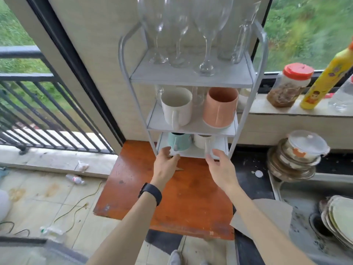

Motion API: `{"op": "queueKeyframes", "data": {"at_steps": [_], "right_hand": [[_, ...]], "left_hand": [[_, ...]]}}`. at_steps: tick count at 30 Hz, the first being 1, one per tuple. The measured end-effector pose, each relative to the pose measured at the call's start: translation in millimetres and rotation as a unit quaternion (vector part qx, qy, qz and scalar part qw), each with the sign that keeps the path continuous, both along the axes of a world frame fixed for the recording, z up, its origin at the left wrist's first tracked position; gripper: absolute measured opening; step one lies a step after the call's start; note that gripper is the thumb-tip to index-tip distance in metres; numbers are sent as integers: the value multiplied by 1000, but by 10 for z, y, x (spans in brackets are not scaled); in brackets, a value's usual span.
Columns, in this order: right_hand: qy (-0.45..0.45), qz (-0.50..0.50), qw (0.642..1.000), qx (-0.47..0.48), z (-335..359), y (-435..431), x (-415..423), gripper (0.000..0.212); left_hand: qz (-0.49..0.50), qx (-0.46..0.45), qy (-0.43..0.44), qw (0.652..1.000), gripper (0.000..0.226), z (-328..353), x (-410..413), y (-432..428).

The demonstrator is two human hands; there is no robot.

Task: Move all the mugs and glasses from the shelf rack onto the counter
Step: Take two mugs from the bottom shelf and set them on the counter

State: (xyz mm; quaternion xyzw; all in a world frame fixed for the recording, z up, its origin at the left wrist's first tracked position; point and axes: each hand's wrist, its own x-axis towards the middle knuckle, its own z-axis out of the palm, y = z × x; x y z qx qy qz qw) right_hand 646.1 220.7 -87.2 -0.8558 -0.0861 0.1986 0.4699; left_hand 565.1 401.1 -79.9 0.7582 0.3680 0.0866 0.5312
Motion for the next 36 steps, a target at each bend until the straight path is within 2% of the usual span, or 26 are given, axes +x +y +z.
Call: {"op": "queueKeyframes", "data": {"at_steps": [3, 6, 10, 12, 15, 24, 29, 33, 36], "right_hand": [[60, -50, 995, 59, -71, 209, 116, 61], [88, -75, 987, 108, -116, 371, 238, 49], [158, -97, 967, 174, -111, 473, 380, 33], [174, -99, 962, 185, -115, 493, 421, 32], [166, -108, 963, 181, -145, 538, 448, 34], [108, -126, 974, 153, -223, 604, 377, 36], [88, -110, 980, 143, -104, 494, 82, 37], [84, -108, 977, 163, -20, 269, -365, 37], [72, -113, 976, 171, -3, 29, -702, 37]], "left_hand": [[37, -61, -41, 997, 49, -104, 156, 96], [20, -99, -57, 993, 39, -159, 259, 169], [7, -101, -48, 994, 25, -145, 398, 309], [-4, -136, -31, 990, 16, -122, 460, 364], [-16, -174, -14, 985, 17, -113, 490, 425], [-64, -148, -46, 986, 35, -142, 363, 426], [-101, -141, -56, 983, 64, -120, 208, 362], [-140, -128, -91, 978, 39, -124, -57, 305], [-162, -143, -94, 972, 35, -170, -284, 218]]}}
